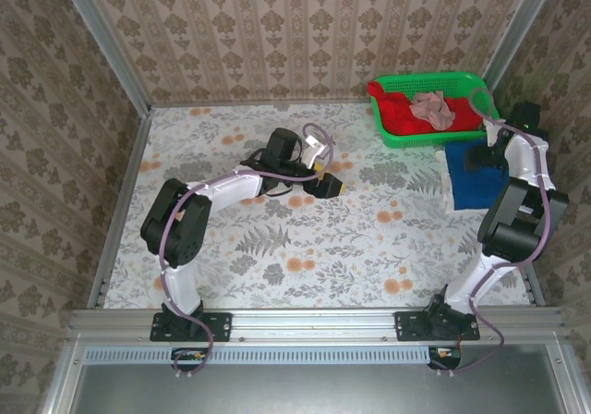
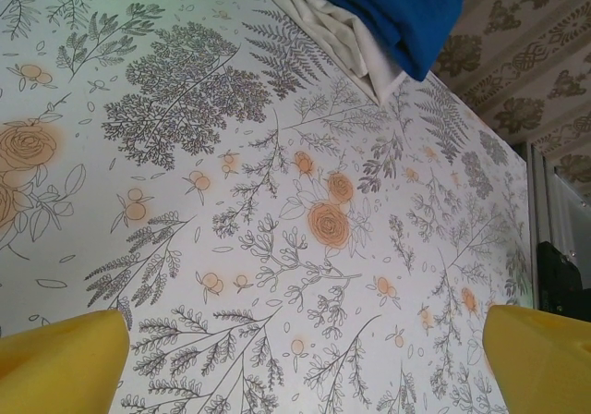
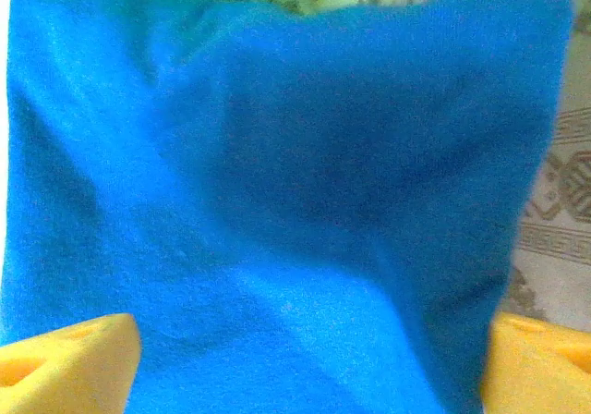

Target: Fold and stack the t-shirts

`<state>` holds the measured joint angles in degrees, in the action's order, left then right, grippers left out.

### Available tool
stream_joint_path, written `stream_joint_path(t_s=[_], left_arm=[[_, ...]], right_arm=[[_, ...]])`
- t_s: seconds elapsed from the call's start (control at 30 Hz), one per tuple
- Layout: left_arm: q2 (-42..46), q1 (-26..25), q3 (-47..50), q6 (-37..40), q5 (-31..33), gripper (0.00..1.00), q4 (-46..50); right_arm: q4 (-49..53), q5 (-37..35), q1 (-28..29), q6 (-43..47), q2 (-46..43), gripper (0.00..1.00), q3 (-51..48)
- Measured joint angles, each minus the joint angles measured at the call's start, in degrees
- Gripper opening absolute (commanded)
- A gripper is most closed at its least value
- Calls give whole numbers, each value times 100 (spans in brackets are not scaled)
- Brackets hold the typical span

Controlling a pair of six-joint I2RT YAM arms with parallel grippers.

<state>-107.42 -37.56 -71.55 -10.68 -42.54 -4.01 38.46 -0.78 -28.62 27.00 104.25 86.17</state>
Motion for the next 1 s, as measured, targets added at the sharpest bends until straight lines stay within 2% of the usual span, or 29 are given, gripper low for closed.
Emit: stream_joint_path(t_s=[0.23, 0.4, 0.43, 0.7, 1.0], left_arm=[[-94, 15, -66, -48, -63, 100, 7], [-238, 13, -96, -219, -120, 100, -125], [-249, 15, -96, -243, -118, 100, -151], [-238, 15, -13, -365, -44, 100, -487], [83, 44, 573, -431, 479, 100, -931]], right_arm=[[-330, -302, 133, -72, -688, 91, -435], [-404, 0, 190, -592, -813, 72, -546], [-396, 37, 190, -732, -758, 72, -544], [46, 247, 129, -1674, 479, 76, -291], [-125, 1019, -127, -2109, 518, 91, -472]])
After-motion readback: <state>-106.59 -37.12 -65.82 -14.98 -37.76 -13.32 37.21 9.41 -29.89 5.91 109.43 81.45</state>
